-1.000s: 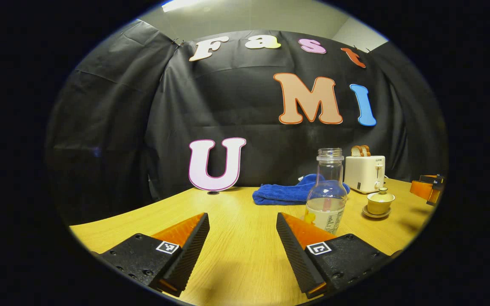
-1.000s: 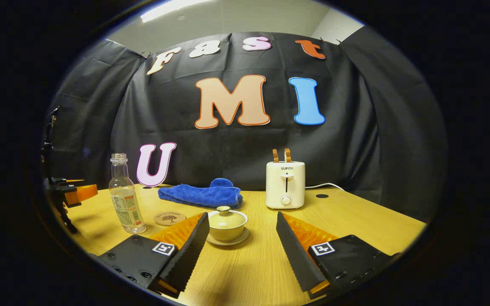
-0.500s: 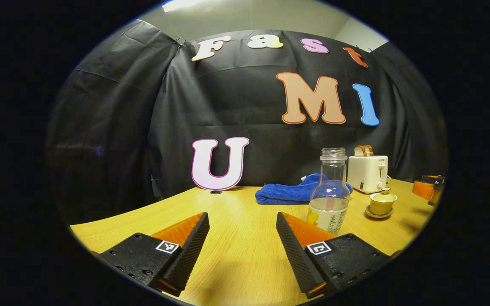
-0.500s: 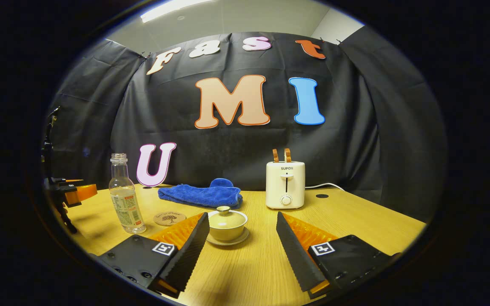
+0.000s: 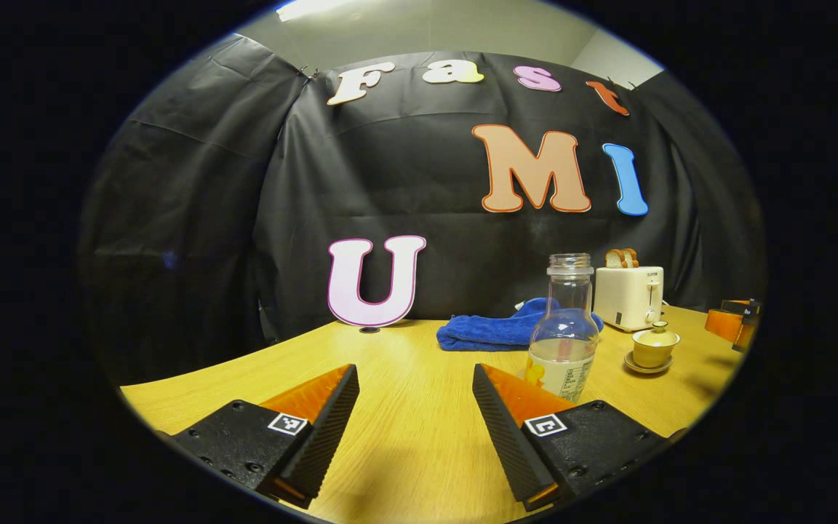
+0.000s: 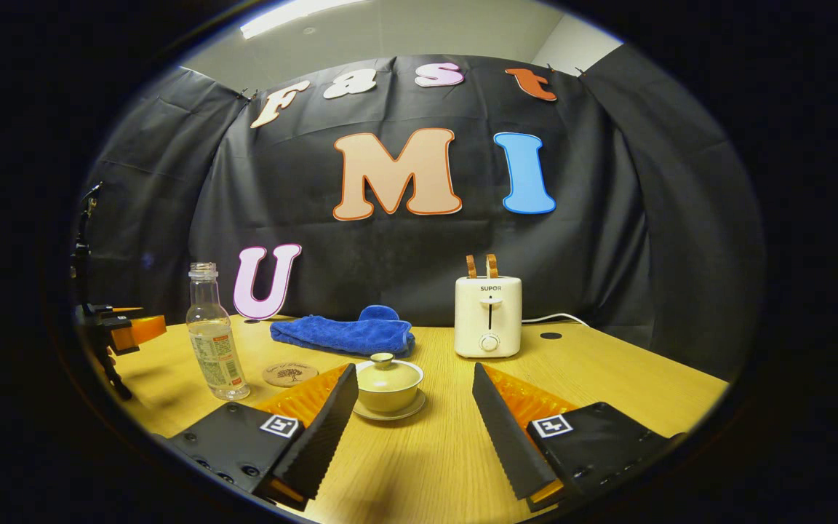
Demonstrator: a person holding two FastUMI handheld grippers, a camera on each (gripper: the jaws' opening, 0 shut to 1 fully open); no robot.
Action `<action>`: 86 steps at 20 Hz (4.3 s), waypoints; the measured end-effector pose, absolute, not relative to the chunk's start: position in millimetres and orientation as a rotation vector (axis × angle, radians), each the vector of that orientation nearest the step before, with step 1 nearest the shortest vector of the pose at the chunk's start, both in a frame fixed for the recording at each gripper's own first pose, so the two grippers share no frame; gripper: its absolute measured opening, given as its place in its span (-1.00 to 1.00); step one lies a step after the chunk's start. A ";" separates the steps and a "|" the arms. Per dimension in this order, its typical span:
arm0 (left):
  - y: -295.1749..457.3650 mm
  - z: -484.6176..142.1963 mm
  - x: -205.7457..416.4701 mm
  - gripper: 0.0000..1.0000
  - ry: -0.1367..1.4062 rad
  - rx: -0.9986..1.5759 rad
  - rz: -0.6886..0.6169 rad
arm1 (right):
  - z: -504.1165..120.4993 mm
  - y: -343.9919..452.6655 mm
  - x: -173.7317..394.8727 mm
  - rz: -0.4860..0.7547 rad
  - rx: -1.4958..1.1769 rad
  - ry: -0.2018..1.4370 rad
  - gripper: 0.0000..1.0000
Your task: Open the teacup lid with one hand, grasp the water bottle and pour water into the teacup with the other hand; after pouring, place the water bottle on the coaster and then close the teacup lid.
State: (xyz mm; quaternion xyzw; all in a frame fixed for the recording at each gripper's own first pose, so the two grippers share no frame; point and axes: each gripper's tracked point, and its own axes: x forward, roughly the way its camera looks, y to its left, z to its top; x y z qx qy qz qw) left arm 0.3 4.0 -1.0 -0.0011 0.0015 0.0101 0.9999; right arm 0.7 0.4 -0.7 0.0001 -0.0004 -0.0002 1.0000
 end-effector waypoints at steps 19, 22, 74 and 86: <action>2.3 0.5 0.9 0.84 0.000 -0.001 0.010 | -13.0 35.4 67.9 0.105 -0.002 0.067 0.97; 2.1 -0.3 0.4 0.84 0.001 -0.003 0.009 | -18.2 37.2 83.3 0.107 -0.002 0.084 0.92; -83.1 1.3 -0.8 0.84 0.001 -0.015 -0.336 | -0.2 -37.6 6.6 -0.149 -0.004 -0.010 -0.36; -124.0 -13.9 32.6 0.84 0.103 0.020 -0.386 | -0.1 -51.0 -9.7 -0.173 -0.006 -0.010 -0.36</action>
